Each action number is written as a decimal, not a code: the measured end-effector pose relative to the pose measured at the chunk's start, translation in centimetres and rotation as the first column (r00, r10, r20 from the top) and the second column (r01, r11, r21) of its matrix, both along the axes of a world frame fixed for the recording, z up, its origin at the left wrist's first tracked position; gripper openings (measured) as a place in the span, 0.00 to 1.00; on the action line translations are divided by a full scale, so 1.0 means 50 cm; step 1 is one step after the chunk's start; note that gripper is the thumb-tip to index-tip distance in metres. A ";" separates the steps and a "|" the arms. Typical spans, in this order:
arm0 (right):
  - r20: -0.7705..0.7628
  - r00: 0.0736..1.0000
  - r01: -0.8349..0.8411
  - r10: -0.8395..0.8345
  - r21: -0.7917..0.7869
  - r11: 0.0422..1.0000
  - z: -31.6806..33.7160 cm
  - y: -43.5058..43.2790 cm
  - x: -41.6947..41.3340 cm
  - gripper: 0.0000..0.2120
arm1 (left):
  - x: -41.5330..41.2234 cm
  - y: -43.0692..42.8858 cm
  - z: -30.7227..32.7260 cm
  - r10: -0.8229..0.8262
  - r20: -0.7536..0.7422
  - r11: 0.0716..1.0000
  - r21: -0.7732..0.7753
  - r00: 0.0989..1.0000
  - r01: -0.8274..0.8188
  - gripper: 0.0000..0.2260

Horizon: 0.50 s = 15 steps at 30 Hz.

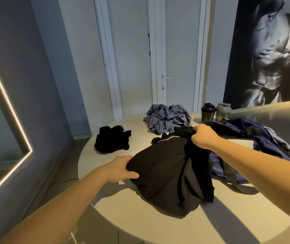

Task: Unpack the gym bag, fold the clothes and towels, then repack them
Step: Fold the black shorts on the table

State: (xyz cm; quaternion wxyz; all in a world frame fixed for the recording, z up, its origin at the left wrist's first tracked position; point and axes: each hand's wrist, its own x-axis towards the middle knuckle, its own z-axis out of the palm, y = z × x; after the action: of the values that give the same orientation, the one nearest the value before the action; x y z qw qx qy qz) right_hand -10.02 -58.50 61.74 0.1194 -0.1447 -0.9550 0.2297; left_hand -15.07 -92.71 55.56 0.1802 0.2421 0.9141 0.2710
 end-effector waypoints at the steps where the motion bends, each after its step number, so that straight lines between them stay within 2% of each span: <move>1: 0.064 0.998 0.023 -0.029 0.085 0.996 -0.005 -0.003 0.002 0.12 | -0.003 -0.009 -0.026 0.027 0.021 0.999 0.021 0.999 -0.027 0.29; 3: 0.094 0.995 0.014 -0.036 0.228 0.974 -0.006 -0.029 0.008 0.21 | -0.006 -0.017 -0.066 0.075 0.031 0.996 0.050 0.997 -0.077 0.23; 5: 0.003 0.993 -0.113 0.117 0.283 0.953 -0.001 -0.072 0.010 0.28 | -0.008 -0.016 -0.092 0.107 0.037 0.984 0.137 0.994 -0.111 0.17; 7: -0.046 0.942 -0.318 0.332 0.191 0.929 0.000 -0.125 0.016 0.28 | -0.007 -0.007 -0.101 0.126 0.068 0.955 0.260 0.990 -0.140 0.16; 9: -0.026 0.892 -0.450 0.452 0.053 0.891 -0.009 -0.179 0.028 0.27 | -0.001 0.006 -0.097 0.140 0.075 0.927 0.339 0.987 -0.157 0.14; 15: 0.023 0.818 -0.574 0.575 -0.041 0.818 -0.037 -0.273 0.008 0.30 | 0.027 0.041 -0.054 0.158 -0.009 0.889 0.436 0.987 -0.138 0.14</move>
State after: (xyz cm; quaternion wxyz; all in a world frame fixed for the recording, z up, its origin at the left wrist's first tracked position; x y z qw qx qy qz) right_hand -9.61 -72.14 59.90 0.0259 0.1440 -0.9523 0.2679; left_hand -13.72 -90.68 52.87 0.0804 0.2116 0.8503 0.4751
